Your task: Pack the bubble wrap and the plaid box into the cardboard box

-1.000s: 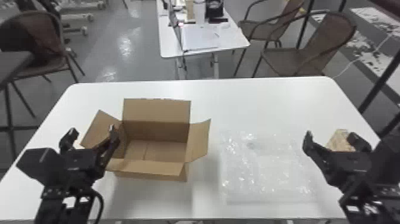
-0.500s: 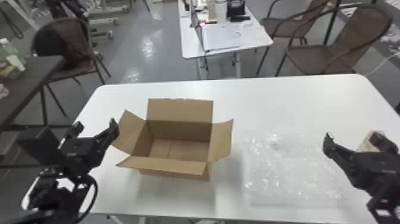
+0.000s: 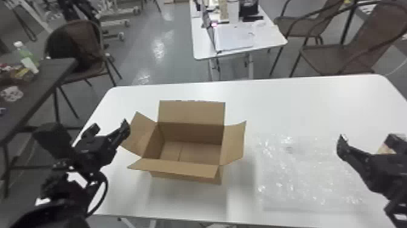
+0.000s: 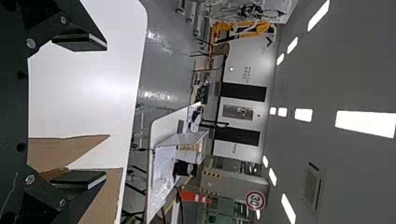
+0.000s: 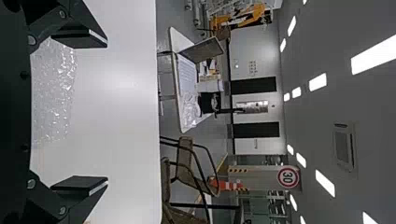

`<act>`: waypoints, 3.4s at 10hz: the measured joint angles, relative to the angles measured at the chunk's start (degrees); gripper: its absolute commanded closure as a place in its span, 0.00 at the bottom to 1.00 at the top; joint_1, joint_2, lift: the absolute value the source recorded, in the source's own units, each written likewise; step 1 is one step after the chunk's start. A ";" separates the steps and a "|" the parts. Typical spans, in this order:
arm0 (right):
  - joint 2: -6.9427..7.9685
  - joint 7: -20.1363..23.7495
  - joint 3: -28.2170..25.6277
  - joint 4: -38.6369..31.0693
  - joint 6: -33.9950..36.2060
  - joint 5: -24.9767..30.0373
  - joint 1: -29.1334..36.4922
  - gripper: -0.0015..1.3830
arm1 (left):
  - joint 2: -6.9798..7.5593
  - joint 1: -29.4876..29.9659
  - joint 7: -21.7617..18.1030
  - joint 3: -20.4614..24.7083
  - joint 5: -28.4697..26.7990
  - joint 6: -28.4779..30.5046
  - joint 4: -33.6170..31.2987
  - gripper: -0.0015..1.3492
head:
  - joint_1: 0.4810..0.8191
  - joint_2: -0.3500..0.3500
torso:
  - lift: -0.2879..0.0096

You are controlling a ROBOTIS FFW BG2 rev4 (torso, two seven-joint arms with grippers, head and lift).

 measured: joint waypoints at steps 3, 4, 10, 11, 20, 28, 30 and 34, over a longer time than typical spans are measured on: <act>0.00 0.28 0.00 0.16 0.19 0.01 -0.24 0.18 | 0.00 -0.27 -0.30 0.16 1.43 2.96 0.58 0.24 | 0.63 0.79 | 0.56; 0.00 0.34 0.00 0.16 0.23 0.00 -0.25 0.18 | 0.00 -0.17 -0.46 0.12 1.89 3.29 0.85 0.24 | 0.63 0.78 | 0.56; -0.09 0.45 0.00 0.16 0.87 0.00 -0.26 0.18 | 0.00 0.31 -1.99 -1.79 3.85 4.09 2.33 0.47 | 0.63 0.74 | 0.56; -0.09 0.45 0.00 0.17 0.89 0.00 -0.26 0.18 | 0.00 0.36 -1.99 -1.77 4.05 4.16 2.34 0.58 | 0.63 0.74 | 0.56; -0.09 0.74 0.06 0.38 0.96 -0.11 -0.44 0.18 | 0.00 0.54 -1.90 -1.76 3.45 2.94 2.34 0.89 | 0.63 0.75 | 0.56; 0.37 -1.97 3.27 -3.79 22.58 1.31 -7.18 0.18 | 0.00 0.53 -1.90 -2.06 3.45 2.33 2.50 0.89 | 0.63 0.78 | 0.56; 0.11 -2.19 0.71 -4.50 37.29 -3.94 -10.64 0.18 | 0.00 0.52 -1.90 -2.17 3.34 2.30 2.64 0.89 | 0.63 0.77 | 0.56; 0.47 -5.20 -1.56 -0.90 48.90 -12.22 -13.98 0.17 | 0.00 0.40 -1.90 -2.59 3.58 2.16 2.95 0.89 | 0.63 0.78 | 0.56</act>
